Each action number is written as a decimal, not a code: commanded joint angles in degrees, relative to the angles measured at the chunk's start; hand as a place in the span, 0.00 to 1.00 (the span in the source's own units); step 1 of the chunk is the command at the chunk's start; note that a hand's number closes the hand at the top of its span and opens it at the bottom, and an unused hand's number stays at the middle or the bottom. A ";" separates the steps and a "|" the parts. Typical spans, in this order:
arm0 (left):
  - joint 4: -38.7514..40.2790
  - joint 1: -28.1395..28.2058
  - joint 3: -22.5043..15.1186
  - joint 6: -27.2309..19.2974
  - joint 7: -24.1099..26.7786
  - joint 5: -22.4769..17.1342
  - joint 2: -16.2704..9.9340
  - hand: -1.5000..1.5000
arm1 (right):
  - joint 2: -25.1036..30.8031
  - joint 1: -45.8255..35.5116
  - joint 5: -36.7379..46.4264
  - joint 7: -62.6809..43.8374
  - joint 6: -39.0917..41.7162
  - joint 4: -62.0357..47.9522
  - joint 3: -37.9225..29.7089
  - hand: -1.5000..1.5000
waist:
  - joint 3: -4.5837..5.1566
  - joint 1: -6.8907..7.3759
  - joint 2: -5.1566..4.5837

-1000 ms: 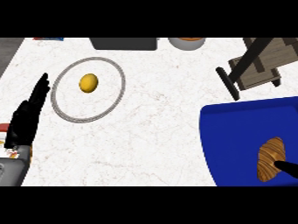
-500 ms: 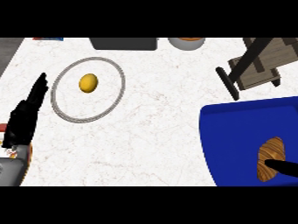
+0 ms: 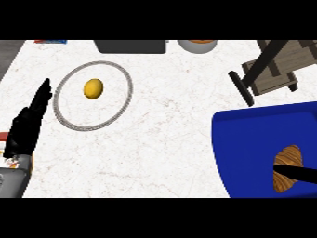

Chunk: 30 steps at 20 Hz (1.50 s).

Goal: Pick the croissant from the tray and place it in the tiered basket

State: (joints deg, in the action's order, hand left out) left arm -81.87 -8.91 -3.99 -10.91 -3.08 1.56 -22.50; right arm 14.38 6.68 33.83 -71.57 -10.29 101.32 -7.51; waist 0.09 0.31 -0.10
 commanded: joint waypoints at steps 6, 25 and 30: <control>-1.94 0.05 1.96 0.51 -1.88 -0.01 -0.44 0.50 | -4.04 -1.33 1.31 -9.71 3.86 -1.37 -3.27 0.00 | -0.07 -0.40 0.10; -3.37 0.01 1.06 -1.14 -2.96 4.67 4.25 0.50 | -10.68 -12.22 -0.47 -1.64 8.30 -17.29 -8.90 1.00 | -0.10 -0.13 0.06; -2.74 0.61 1.50 1.48 -1.59 4.28 3.79 0.50 | -5.54 -11.80 2.68 3.46 12.15 -19.72 -6.69 1.00 | -0.09 -0.17 0.08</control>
State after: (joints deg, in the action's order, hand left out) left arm -84.03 -8.38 -1.48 -9.09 -4.38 4.54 -20.07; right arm 6.99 -2.78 36.77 -63.67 -3.20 83.91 -15.07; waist 0.78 -0.17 0.22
